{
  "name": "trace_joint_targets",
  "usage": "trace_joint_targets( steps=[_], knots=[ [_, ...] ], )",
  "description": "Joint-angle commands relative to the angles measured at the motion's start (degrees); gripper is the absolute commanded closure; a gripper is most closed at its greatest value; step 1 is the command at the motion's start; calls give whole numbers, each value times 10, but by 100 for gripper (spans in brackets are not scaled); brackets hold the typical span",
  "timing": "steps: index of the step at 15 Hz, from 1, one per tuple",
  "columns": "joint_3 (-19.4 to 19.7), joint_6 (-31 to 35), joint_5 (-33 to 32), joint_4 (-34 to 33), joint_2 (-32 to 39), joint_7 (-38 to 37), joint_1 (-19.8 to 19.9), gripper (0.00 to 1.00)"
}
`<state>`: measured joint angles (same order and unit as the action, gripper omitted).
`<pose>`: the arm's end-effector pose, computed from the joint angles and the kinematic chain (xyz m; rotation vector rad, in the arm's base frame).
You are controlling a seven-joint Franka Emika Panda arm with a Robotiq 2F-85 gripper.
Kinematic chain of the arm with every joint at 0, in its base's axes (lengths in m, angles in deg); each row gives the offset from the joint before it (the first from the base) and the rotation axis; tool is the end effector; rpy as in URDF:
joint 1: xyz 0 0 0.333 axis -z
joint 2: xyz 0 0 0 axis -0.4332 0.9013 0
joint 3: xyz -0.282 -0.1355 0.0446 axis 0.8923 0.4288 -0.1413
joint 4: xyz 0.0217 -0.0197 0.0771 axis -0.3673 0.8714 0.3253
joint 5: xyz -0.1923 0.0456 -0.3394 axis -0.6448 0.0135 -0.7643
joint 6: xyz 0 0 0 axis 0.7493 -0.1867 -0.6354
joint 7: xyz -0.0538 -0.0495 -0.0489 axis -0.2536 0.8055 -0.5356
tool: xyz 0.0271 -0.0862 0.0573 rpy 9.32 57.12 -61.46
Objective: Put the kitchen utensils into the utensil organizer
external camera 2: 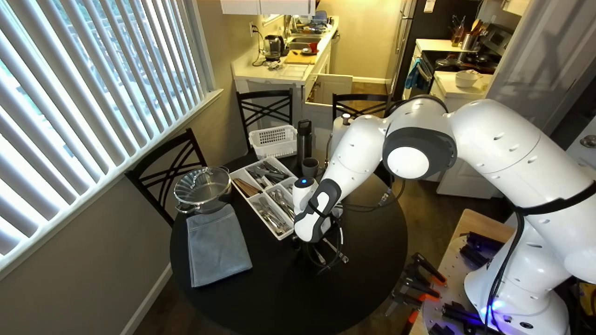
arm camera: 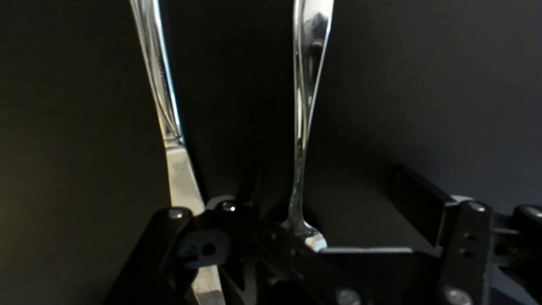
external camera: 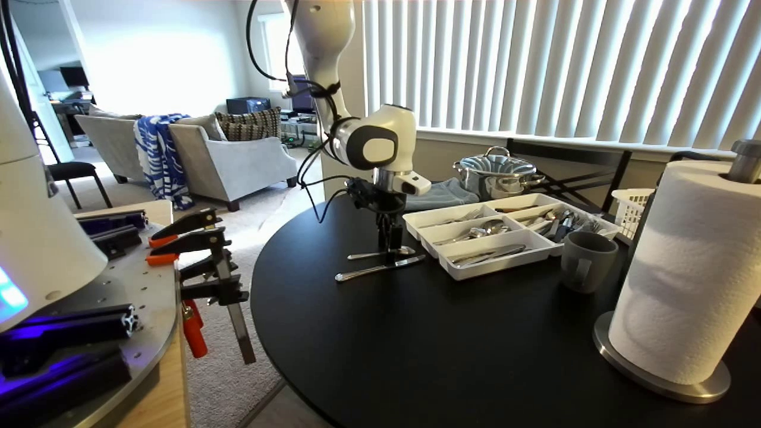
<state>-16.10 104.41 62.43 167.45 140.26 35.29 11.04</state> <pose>0.5708 0.1052 -0.0286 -3.0949 0.5031 0.1241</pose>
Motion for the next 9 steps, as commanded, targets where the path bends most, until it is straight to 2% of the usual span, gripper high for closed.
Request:
trace_joint_targets(
  steps=[1, 8, 9],
  knots=[
    [5, -4, -9, -2, 6, -24, -4, 51],
    [9, 5, -10, 10, -5, -29, -11, 97],
    [10, 5, -10, 11, -6, -30, -12, 99]
  ],
)
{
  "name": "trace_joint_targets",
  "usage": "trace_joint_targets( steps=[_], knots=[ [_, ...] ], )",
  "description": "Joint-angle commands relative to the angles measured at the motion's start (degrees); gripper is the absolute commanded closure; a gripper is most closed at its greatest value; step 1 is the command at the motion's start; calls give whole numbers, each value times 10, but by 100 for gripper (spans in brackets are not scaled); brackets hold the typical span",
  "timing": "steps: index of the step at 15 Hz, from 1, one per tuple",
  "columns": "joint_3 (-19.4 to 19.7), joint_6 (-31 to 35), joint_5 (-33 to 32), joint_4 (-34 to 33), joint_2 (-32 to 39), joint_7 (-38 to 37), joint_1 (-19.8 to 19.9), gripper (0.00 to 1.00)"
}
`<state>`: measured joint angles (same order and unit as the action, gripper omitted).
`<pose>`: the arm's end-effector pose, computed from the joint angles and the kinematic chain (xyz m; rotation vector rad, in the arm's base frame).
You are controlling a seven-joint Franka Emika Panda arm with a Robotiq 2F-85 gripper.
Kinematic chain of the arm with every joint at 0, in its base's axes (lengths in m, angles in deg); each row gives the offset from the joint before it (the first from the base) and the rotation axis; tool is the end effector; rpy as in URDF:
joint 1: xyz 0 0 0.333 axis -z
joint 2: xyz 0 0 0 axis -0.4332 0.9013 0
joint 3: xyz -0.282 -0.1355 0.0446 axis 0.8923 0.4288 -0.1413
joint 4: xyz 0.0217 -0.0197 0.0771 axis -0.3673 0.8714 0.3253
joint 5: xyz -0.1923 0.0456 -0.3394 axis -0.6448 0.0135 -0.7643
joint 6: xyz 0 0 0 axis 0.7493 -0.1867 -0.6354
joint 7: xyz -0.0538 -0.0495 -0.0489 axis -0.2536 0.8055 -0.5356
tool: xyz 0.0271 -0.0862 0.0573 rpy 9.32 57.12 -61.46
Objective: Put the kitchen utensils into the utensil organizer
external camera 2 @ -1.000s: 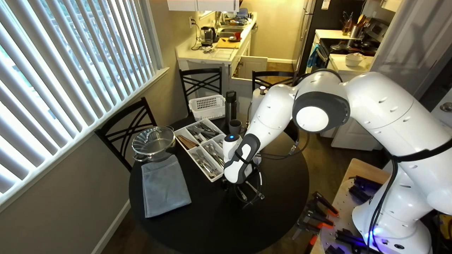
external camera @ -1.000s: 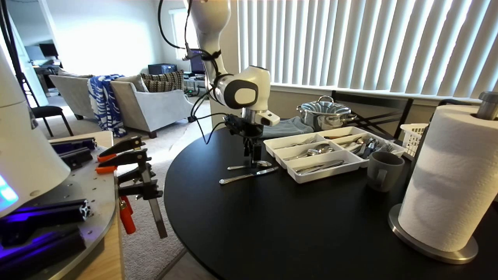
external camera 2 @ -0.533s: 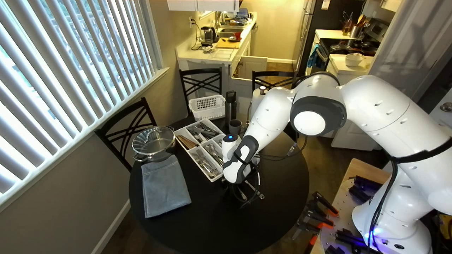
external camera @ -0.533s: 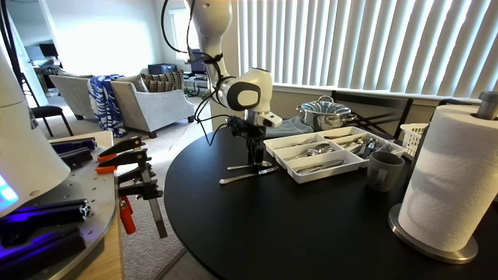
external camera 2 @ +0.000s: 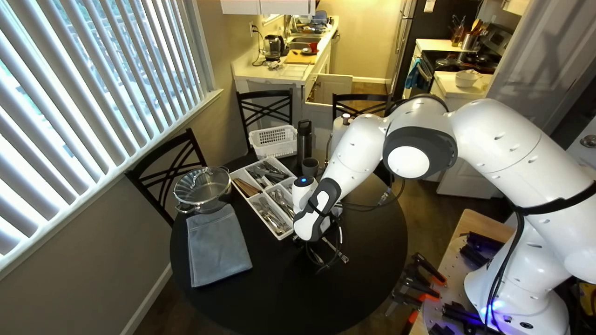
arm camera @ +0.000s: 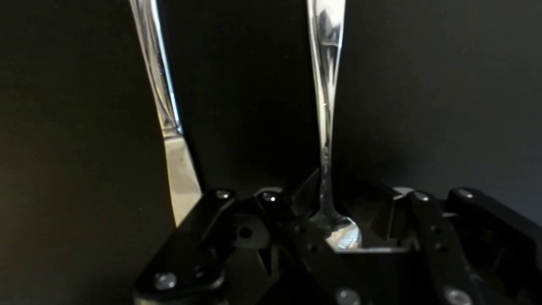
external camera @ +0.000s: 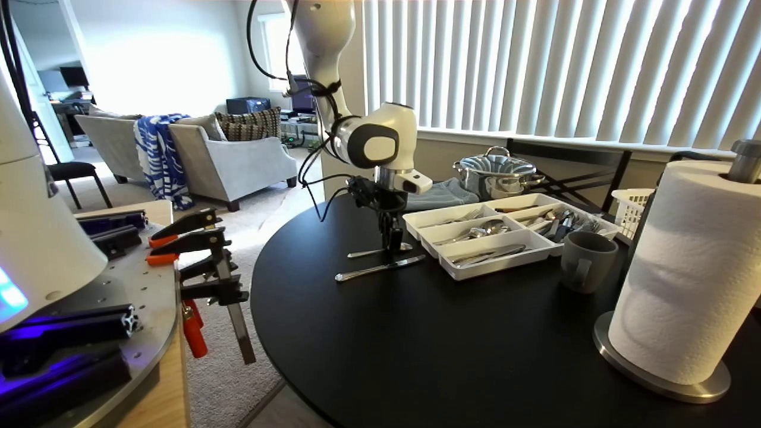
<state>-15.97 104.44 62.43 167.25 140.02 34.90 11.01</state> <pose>0.5741 0.1050 -0.0251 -3.0925 0.5143 0.1110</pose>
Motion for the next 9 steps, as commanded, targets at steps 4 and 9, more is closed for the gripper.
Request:
trace_joint_targets(
  steps=[4, 9],
  knots=[
    [11, 14, -12, 28, -16, -27, -19, 98],
    [-14, 85, -1, 112, -84, 4, -8, 98]
  ],
)
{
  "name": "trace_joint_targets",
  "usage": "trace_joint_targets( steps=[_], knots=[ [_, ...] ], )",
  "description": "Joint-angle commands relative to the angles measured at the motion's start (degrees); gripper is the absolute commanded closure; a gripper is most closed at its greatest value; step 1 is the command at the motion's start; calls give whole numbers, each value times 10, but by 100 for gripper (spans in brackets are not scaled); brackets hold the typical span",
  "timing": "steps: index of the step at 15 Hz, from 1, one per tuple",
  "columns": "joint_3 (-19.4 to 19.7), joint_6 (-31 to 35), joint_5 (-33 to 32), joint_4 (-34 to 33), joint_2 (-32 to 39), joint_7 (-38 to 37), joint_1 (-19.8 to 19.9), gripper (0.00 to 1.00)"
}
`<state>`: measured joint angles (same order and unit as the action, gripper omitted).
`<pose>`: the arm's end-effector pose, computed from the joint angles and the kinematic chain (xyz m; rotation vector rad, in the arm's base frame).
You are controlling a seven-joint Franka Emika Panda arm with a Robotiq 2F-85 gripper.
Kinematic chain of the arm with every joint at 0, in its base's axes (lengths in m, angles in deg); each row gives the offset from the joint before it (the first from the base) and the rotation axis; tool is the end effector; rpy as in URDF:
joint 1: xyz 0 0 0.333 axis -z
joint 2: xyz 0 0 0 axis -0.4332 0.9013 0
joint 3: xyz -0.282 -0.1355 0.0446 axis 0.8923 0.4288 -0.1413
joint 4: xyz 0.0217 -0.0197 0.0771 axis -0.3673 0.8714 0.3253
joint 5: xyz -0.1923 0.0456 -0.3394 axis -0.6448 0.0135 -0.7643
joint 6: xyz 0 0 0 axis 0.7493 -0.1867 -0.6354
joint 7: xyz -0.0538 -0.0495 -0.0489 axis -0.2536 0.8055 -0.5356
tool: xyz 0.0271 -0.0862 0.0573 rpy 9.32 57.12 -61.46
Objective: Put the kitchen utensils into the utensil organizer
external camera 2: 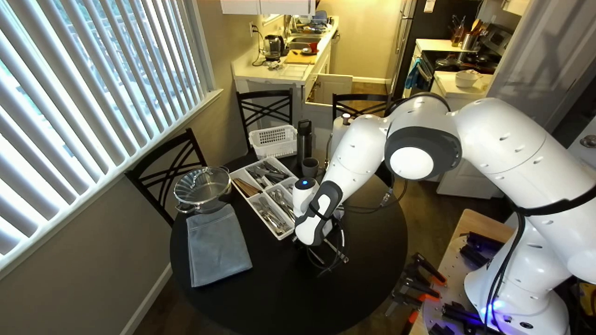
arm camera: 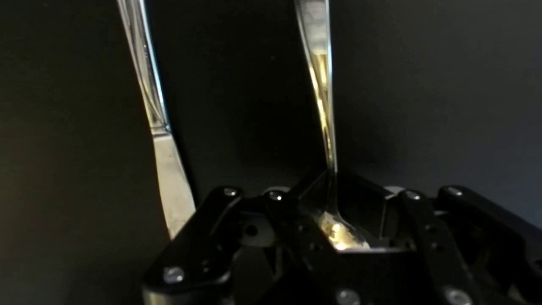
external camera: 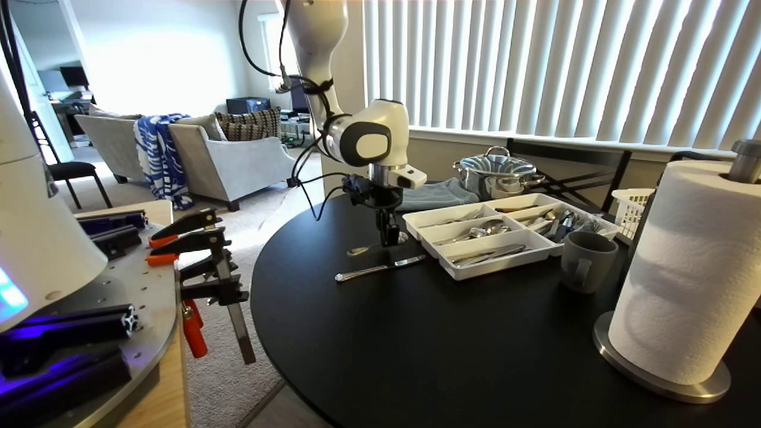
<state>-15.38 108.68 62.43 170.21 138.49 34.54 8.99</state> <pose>0.5662 0.1154 -0.0170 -3.1027 0.4842 0.0279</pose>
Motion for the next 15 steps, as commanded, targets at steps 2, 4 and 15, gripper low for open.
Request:
trace_joint_targets(
  steps=[2, 4, 15],
  knots=[
    [-37, 66, 4, 121, -103, 17, 28, 98],
    [-47, 70, 6, 147, -133, 18, 40, 98],
    [-61, -37, -10, 37, -159, 59, 133, 98]
  ],
)
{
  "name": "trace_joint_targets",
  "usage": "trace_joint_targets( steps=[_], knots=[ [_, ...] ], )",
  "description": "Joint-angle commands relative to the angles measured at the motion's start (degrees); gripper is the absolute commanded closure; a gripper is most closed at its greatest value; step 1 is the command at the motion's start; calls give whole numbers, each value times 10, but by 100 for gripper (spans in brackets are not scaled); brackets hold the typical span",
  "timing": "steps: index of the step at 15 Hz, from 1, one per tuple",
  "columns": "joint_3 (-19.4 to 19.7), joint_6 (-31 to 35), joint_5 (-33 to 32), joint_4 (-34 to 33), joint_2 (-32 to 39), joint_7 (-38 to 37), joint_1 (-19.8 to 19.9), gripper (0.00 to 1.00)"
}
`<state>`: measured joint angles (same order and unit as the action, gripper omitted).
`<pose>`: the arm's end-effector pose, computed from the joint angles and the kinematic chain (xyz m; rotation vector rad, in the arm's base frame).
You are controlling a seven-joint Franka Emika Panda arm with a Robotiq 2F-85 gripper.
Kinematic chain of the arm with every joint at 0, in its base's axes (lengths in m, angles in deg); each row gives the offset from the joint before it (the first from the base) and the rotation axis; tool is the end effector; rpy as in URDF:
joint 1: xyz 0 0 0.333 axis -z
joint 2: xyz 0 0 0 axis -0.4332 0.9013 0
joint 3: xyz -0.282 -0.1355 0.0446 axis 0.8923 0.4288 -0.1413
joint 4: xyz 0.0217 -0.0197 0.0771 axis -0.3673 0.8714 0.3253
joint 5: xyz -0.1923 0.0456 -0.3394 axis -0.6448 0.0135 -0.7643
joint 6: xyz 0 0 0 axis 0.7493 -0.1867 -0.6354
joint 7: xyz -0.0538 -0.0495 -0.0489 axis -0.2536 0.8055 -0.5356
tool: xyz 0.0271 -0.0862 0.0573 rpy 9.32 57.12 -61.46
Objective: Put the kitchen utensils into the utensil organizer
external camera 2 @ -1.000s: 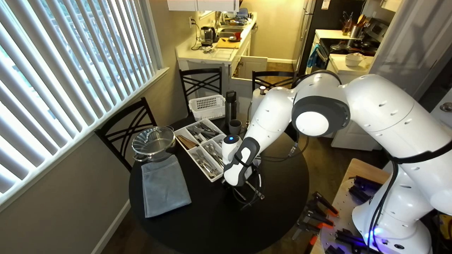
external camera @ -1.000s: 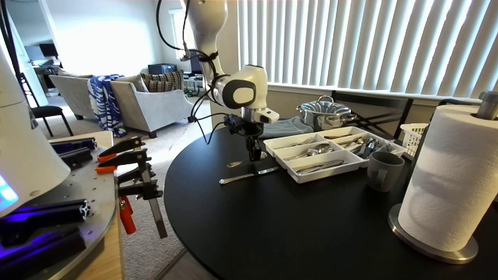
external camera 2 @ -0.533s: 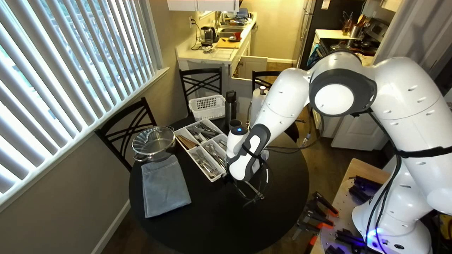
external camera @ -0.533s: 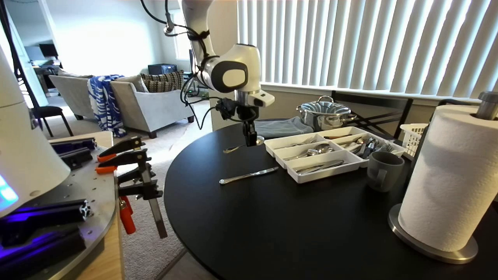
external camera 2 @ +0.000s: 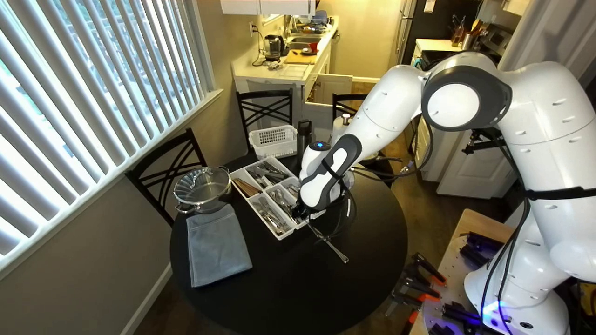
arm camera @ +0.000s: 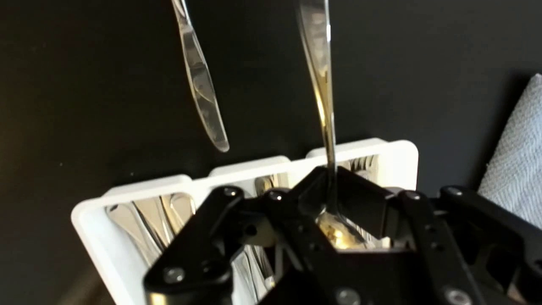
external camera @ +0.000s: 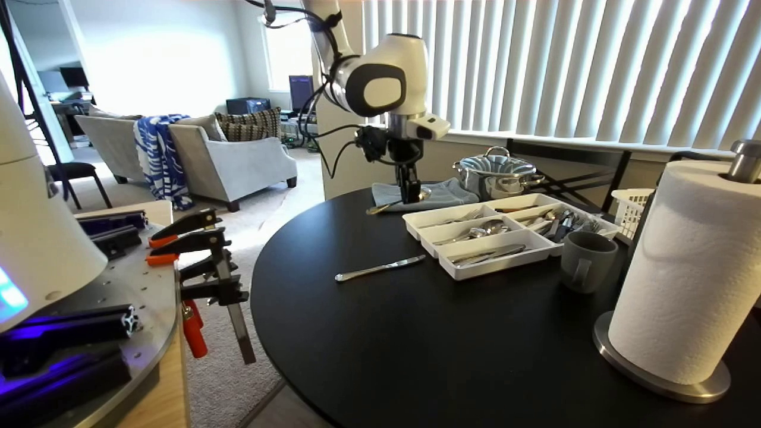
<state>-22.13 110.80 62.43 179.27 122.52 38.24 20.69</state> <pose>0.5884 0.0697 0.1015 -2.9569 0.5584 -0.1603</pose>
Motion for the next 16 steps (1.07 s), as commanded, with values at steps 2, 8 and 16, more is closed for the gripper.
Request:
trace_joint_targets(
  steps=[2, 8, 16],
  knots=[
    [15, -104, -15, -110, 17, 27, 19, 98],
    [19, -227, -27, -293, 112, 35, 28, 98],
    [19, -292, -29, -461, 255, 50, 33, 98]
  ],
)
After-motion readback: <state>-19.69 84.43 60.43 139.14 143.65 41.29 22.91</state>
